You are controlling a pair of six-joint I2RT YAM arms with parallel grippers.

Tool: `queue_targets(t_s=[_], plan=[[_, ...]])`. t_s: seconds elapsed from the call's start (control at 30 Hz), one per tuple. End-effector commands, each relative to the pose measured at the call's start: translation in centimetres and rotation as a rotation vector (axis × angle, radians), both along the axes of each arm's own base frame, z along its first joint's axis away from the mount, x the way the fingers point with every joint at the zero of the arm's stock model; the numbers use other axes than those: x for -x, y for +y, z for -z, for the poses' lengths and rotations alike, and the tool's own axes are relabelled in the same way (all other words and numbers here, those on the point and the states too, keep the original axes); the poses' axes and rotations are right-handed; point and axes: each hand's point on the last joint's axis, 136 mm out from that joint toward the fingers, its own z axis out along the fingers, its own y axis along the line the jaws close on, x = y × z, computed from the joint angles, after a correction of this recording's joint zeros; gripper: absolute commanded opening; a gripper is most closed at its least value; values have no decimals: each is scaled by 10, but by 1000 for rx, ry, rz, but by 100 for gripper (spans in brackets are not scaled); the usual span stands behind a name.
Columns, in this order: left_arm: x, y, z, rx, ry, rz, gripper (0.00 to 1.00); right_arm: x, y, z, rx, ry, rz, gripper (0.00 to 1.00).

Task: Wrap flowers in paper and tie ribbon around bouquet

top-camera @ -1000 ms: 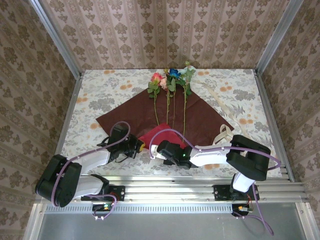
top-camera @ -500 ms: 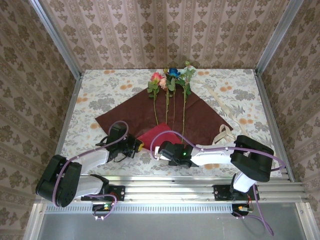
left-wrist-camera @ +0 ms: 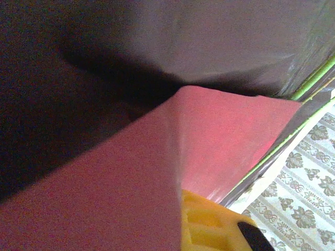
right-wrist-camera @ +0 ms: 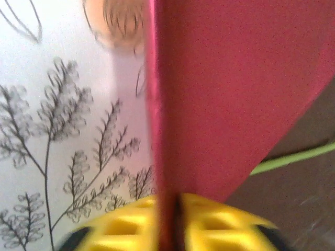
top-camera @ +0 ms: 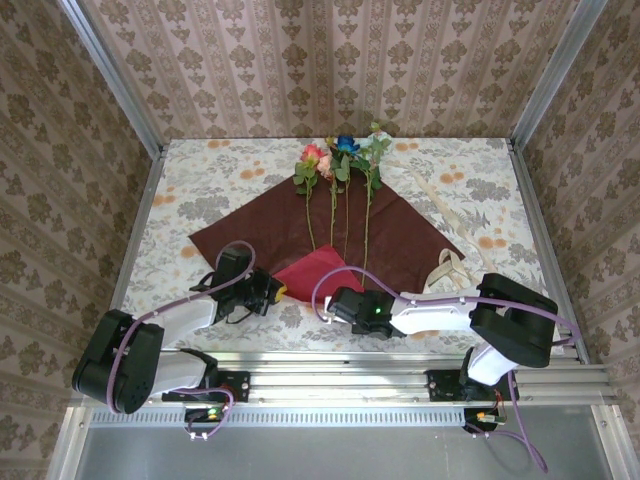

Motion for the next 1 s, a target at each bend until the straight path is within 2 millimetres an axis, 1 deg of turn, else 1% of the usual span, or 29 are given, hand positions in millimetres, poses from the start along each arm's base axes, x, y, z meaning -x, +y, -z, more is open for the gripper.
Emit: queue_targets(t_s=[0.0, 0.07, 0.1, 0.13, 0.17, 0.2, 0.23, 0.3, 0.43, 0.47, 0.5, 0.53, 0.57, 0.6, 0.63, 0.67, 0.7, 0.73, 0.83, 0.87, 0.9, 0.93, 0.97], plan=[[-7, 2, -4, -14, -13, -1, 0, 2, -23, -1, 47, 15, 53, 0], [-7, 1, -4, -13, -14, 1, 0, 0, -27, -3, 45, 0, 65, 0], [-7, 1, -5, -13, -14, 1, 0, -2, -29, -6, 42, -13, 73, 10], [-7, 1, -5, -14, -15, 3, 0, -3, -31, -7, 45, -20, 79, 28], [-8, 1, -5, -15, -16, 3, 0, -4, -33, -8, 50, -28, 80, 37], [-8, 1, -5, -15, -16, 2, 0, -3, -35, -9, 60, -26, 76, 39], [-8, 1, -4, -17, -15, 1, 0, -2, -37, -9, 70, -21, 72, 35], [-7, 2, -4, -18, -13, 2, 0, 0, -42, -8, 91, -9, 74, 16], [-6, 2, -4, -17, -12, 4, 0, 2, -46, -5, 110, 4, 77, 5], [-6, 2, -4, -17, -12, 4, 0, 1, -46, -6, 110, 3, 79, 5], [-6, 2, -4, -19, -12, 3, 0, 0, -46, -7, 108, -7, 85, 9], [-6, 2, -4, -18, -15, 2, 0, -2, -45, -8, 105, -17, 91, 23], [-6, 2, -4, -18, -14, 4, 0, -3, -46, -8, 111, -20, 94, 33], [-5, 2, -4, -17, -13, 4, 0, -3, -46, -8, 114, -24, 95, 35], [-5, 2, -4, -19, -11, 6, 0, -3, -47, -7, 120, -20, 98, 32], [-5, 3, -4, -20, -12, 5, 0, -3, -48, -5, 125, -17, 99, 23], [-4, 3, -4, -21, -12, 5, 0, -2, -49, -4, 130, -11, 100, 5], [-4, 3, -5, -22, -14, 7, 0, 0, -50, -2, 134, 0, 99, 0], [-3, 6, -6, -28, -16, 12, 0, 1, -49, -1, 118, 11, 98, 0], [-2, 7, -6, -32, -19, 15, 6, 1, -48, -2, 112, 10, 98, 0], [-1, 11, -5, -37, -17, 13, 17, 1, -47, -2, 107, 10, 98, 0], [-1, 15, -5, -44, -21, 13, 26, 2, -47, -1, 108, 12, 96, 0], [-1, 19, -4, -51, -23, 13, 31, 2, -47, -1, 107, 12, 96, 0]])
